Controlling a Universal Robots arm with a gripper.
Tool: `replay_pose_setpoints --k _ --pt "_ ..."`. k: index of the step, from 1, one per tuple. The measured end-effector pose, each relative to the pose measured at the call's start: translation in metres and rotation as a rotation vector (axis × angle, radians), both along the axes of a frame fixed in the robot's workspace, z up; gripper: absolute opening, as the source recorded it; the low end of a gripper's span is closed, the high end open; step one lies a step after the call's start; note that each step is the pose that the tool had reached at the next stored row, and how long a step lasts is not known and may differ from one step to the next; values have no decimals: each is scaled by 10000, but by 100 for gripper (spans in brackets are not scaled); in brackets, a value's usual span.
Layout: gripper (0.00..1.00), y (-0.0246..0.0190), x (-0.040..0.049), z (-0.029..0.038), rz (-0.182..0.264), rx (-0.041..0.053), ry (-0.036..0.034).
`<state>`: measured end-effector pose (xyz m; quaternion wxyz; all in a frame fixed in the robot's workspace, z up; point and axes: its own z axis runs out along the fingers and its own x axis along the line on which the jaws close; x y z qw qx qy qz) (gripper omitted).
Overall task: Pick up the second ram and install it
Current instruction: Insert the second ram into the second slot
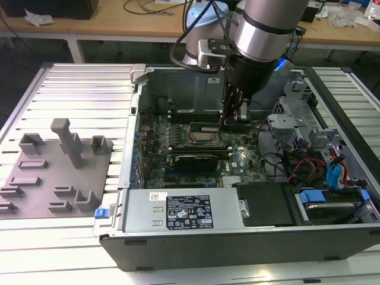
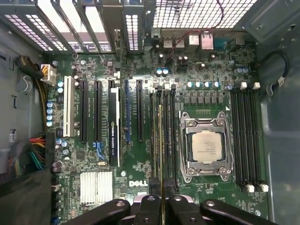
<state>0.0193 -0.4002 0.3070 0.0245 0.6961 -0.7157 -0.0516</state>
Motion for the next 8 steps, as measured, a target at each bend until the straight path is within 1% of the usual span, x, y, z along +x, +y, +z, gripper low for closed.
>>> replay_pose_setpoints --k 2,3,8 --pt "13 0 0 -14 0 0 1" --pt "13 0 -3 -37 -2 -1 1" --pt "13 13 -15 -71 1 0 0"
